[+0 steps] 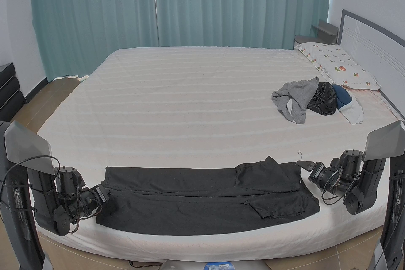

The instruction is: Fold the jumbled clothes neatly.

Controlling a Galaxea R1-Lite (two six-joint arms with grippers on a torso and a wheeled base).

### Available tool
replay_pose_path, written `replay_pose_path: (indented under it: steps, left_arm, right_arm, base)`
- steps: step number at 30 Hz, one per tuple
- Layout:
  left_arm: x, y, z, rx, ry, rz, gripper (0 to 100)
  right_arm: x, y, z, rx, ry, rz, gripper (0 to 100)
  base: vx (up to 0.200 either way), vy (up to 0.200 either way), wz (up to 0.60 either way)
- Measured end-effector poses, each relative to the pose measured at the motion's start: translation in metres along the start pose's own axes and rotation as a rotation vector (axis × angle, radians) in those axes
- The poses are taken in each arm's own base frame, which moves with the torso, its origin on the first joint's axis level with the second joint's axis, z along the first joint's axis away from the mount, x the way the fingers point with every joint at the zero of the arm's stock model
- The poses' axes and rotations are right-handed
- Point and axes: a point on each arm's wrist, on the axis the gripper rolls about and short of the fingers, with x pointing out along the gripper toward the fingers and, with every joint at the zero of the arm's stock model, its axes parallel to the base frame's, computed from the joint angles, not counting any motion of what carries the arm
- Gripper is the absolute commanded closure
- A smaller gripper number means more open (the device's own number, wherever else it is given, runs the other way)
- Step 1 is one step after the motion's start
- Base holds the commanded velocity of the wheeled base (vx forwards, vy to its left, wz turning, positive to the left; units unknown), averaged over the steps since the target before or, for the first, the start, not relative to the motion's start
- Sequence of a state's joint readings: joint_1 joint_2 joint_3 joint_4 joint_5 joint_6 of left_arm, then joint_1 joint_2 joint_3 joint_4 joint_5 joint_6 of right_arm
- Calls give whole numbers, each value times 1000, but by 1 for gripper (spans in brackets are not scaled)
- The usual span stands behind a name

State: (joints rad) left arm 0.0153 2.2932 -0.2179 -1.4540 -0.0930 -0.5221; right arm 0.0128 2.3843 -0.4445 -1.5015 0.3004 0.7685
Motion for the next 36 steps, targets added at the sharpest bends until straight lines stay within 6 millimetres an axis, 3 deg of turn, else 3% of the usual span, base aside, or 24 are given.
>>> replay_pose_path:
  steps: [9, 25, 36]
  left_arm:
    - [-1, 0, 3, -12, -10, -3, 0]
    - [-16, -2, 27, -34, -52, -116, 0]
    - [9, -7, 35, 52, -5, -132, 0]
  right_arm:
    - [0, 0, 0, 0, -1, 0, 0]
    - [-2, 0, -1, 3, 2, -3, 0]
    - [-2, 0, -1, 3, 3, -4, 0]
  base:
    - [0, 0, 0]
    - [0, 0, 0]
    - [0, 0, 0]
